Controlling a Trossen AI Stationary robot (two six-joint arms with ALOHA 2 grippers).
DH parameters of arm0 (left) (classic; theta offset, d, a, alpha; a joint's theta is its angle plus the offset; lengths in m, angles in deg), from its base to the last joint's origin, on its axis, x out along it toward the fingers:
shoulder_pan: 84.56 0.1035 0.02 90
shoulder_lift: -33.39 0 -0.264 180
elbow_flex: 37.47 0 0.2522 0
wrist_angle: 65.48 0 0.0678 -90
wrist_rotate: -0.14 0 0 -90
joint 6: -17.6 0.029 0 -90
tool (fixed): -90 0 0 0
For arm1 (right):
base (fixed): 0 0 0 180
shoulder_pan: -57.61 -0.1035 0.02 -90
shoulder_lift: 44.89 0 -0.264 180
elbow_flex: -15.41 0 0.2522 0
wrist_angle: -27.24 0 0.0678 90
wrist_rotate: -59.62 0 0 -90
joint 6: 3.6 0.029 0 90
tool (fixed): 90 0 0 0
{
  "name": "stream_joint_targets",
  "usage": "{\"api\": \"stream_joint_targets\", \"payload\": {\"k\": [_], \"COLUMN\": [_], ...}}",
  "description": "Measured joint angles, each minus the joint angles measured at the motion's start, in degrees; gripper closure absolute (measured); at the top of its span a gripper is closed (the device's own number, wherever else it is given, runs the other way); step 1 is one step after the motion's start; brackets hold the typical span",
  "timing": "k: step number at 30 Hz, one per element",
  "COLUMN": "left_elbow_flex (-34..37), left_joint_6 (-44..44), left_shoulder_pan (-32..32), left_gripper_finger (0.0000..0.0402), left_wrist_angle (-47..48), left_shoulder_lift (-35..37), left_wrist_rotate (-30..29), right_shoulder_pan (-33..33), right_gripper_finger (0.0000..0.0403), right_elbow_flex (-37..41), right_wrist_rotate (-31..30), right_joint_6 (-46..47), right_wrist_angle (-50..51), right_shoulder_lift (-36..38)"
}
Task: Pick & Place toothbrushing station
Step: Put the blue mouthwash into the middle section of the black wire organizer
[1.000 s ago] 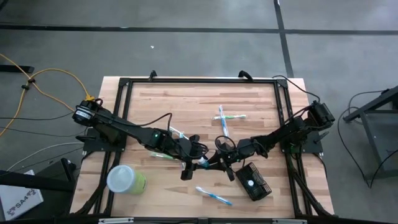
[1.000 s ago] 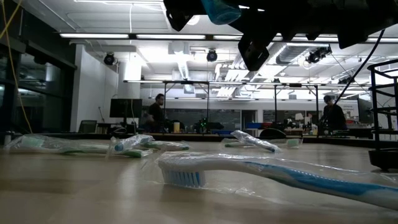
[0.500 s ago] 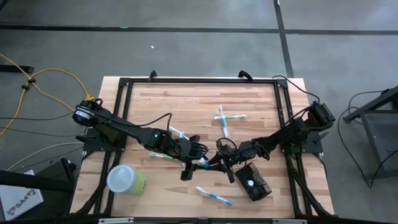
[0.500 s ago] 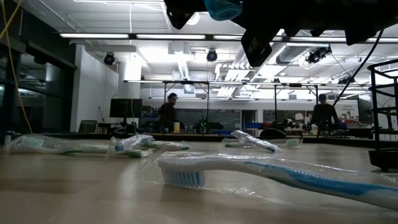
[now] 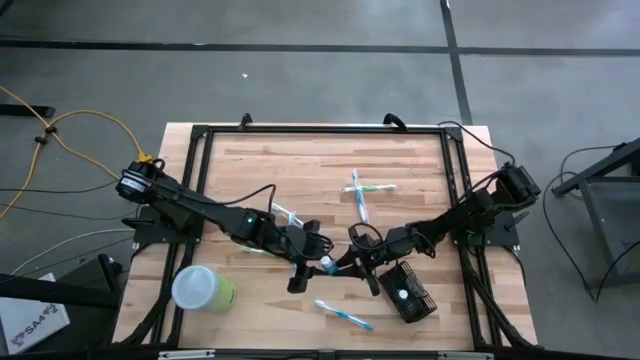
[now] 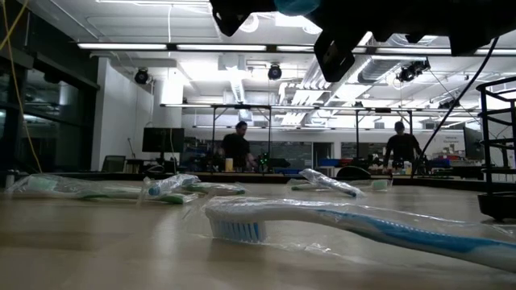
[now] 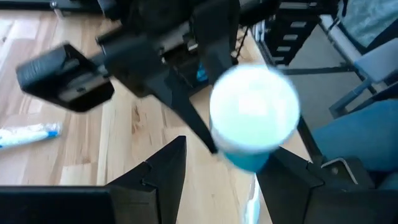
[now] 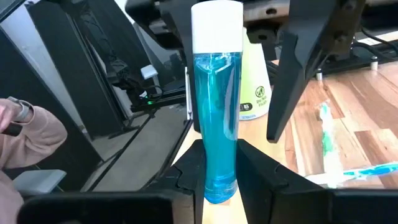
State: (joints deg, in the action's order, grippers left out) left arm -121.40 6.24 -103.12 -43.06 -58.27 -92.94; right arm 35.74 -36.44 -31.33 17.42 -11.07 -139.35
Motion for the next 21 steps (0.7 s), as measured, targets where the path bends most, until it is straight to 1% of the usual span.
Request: {"api": "stream_joint_targets", "payload": {"k": [5,12,21], "left_elbow_flex": [0.00,0.02,0.02], "left_joint_6": [-0.02,0.02,1.09], "left_shoulder_pan": [-0.18,-0.19,-0.75], "left_gripper_finger": [0.0226,0.0226,0.0226], "left_wrist_angle": [1.16,1.56,-1.79], "left_shoulder_lift": [0.43,2.43,2.58], "left_wrist_rotate": [-0.22,-0.43,-0.86], "right_shoulder_pan": [-0.53,-1.38,-1.35], "right_gripper_finger": [0.0337,0.0337,0.0337], "right_elbow_flex": [0.00,-0.02,-0.02], "right_wrist_rotate": [-0.23,-2.16,-5.06], "right_joint_6": [-0.94,-2.18,-4.57], "right_wrist_angle": [-0.07,0.71,-1.10], "right_shoulder_lift": [1.13,2.06,1.99]}}
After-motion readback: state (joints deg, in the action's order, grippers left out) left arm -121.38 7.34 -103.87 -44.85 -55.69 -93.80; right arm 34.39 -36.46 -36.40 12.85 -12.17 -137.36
